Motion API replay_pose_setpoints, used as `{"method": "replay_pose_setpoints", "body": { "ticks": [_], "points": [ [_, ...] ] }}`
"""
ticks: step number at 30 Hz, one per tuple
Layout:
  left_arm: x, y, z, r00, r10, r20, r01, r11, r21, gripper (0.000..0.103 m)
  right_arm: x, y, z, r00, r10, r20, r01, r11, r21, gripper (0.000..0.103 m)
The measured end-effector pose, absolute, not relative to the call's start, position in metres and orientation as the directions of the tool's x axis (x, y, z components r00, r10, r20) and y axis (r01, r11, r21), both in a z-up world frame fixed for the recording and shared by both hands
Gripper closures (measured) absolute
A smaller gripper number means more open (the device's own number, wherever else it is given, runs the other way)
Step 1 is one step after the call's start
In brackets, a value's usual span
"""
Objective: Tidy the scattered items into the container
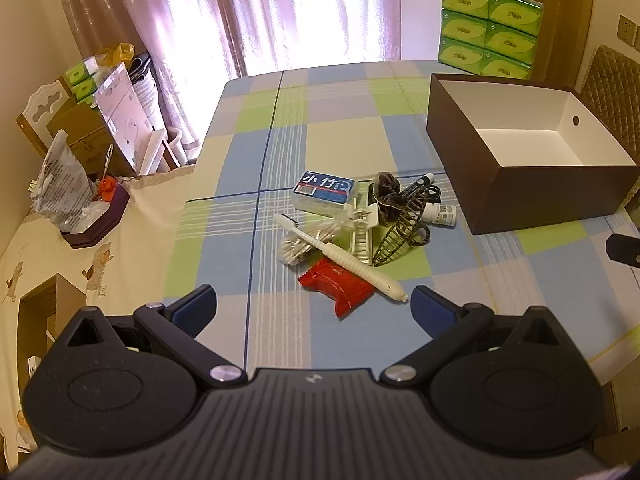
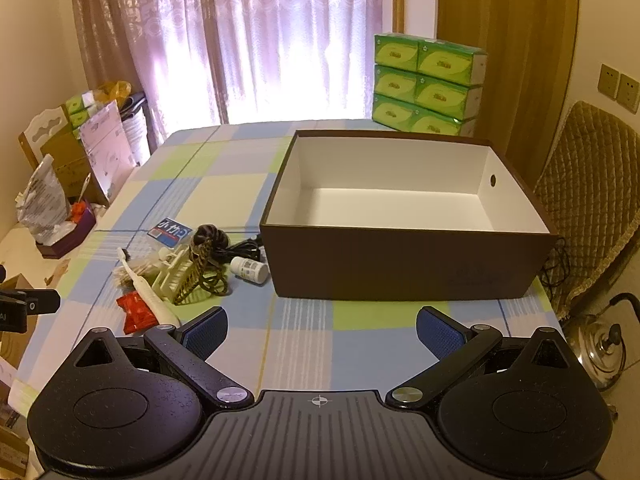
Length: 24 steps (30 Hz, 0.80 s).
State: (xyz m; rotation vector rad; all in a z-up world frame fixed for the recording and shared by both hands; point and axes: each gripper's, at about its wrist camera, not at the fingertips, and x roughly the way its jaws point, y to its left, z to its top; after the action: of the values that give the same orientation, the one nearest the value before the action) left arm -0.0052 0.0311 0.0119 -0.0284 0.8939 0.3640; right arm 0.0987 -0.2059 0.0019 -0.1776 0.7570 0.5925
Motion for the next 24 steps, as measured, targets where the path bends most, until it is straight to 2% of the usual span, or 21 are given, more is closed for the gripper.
{"method": "replay_pose_setpoints", "body": {
  "ticks": [24],
  "points": [
    [0.006, 0.043, 0.006, 0.554, 0.296, -0.778, -0.326, 0.937, 0.124, 0.001, 0.113, -0.191, -0.005, 0.549, 0.445, -0.708, -0.580, 0.812, 0.062, 0.000]
  ]
}}
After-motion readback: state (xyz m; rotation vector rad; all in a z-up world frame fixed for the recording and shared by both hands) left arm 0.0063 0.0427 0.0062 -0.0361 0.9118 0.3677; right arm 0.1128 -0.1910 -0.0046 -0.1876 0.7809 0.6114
